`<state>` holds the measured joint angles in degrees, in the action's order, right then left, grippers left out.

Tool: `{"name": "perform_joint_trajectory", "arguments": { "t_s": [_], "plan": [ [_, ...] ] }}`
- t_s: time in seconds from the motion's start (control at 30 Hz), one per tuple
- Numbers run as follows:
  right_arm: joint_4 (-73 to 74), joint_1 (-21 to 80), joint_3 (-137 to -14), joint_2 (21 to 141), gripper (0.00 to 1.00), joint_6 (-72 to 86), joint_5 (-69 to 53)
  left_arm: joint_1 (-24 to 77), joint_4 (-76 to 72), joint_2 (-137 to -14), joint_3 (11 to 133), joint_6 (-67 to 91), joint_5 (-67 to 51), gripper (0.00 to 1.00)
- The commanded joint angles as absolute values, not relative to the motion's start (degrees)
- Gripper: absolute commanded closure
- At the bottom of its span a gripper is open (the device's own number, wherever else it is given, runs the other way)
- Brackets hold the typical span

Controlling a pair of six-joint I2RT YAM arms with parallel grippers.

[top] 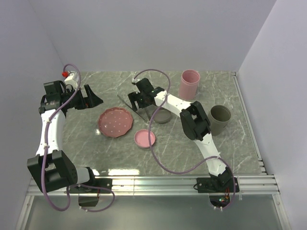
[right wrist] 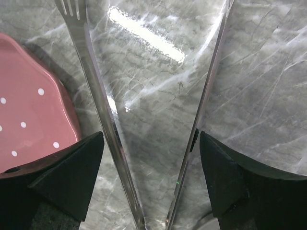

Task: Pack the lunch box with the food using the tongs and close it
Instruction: Put down the clamp, then pick up the lid of the lunch box with the left arm

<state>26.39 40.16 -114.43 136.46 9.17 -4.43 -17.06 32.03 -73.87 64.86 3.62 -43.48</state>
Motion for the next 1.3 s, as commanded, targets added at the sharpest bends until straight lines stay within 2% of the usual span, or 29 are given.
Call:
{"name": "perform_joint_trajectory", "arguments": {
  "t_s": [0.0, 0.43, 0.8, 0.93, 1.13, 1.27],
  "plan": [
    [25.0, 40.6, -117.2, 137.3, 0.12, 10.5, -3.5, -17.2, 31.9, -73.9, 66.1, 2.5, -43.0, 0.01],
    [26.8, 38.2, -117.9, 128.3, 0.06, 11.1, -5.0, -17.3, 33.7, -74.4, 67.9, 1.7, -43.8, 0.01],
    [30.7, 33.1, -113.1, 114.2, 0.02, 7.4, -12.6, -17.3, 35.4, -72.6, 68.8, -2.2, -47.1, 0.01],
    [34.0, 29.4, -108.1, 108.7, 0.01, 4.0, -20.7, -16.7, 34.6, -71.9, 67.6, -5.4, -48.0, 0.01],
    [41.4, 20.9, -102.8, 100.6, 0.00, -2.8, -30.1, -11.3, 39.3, -75.2, 71.6, -15.7, -48.2, 0.01],
    [45.3, 13.9, -98.9, 94.2, 0.00, -5.4, -35.2, -1.9, 35.3, -76.6, 70.1, -21.1, -47.7, 0.02]
  ]
}}
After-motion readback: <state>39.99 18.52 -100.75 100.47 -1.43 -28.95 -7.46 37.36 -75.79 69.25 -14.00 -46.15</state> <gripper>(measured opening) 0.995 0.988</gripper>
